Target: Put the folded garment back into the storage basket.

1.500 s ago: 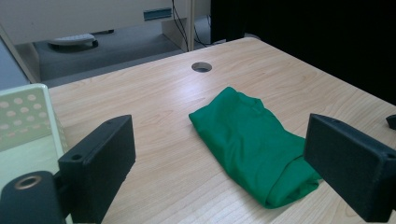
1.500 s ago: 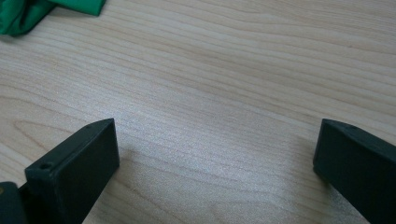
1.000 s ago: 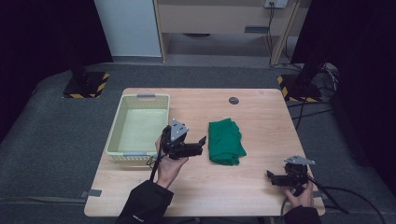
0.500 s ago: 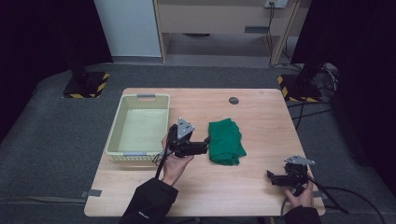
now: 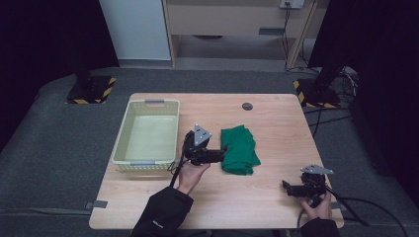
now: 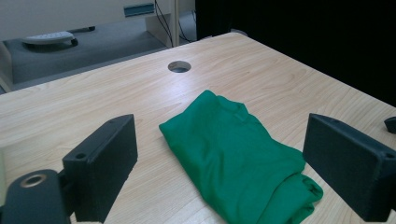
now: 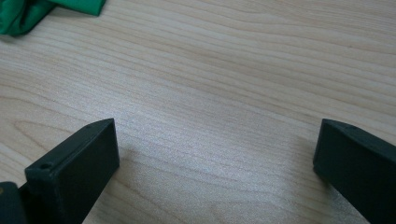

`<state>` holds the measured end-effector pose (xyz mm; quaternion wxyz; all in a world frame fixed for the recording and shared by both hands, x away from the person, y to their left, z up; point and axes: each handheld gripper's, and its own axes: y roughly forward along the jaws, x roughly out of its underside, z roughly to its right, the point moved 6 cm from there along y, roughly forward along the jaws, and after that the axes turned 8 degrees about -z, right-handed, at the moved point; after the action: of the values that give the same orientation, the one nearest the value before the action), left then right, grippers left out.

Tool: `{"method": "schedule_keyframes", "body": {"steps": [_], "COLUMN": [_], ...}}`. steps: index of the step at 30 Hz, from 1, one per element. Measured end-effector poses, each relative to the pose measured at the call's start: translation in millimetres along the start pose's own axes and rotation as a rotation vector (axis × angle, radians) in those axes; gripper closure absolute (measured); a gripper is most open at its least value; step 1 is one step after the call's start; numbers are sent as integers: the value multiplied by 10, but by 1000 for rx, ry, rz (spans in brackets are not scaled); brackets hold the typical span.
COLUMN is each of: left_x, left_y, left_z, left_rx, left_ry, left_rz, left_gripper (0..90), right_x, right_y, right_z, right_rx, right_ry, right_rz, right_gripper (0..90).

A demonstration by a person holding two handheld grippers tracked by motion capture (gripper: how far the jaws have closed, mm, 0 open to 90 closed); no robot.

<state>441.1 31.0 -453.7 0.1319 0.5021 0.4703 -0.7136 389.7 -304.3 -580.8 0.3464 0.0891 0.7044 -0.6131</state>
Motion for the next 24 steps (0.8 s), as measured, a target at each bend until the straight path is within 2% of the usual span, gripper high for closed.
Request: {"method": "schedule_keyframes", "body": {"steps": [15,24], "left_x": [19,55], "left_y": [189,339], "left_z": [24,54], "left_rx": [2,18], "left_ry": [-9,-23], "left_rz": [-6,-18], "left_gripper": [95,95], "right_x": [0,0], "right_y": [0,0], "right_z": [0,0], "right_rx": [0,0], "right_ry": [0,0], "right_rz": [0,0], "right_gripper": [2,2]}}
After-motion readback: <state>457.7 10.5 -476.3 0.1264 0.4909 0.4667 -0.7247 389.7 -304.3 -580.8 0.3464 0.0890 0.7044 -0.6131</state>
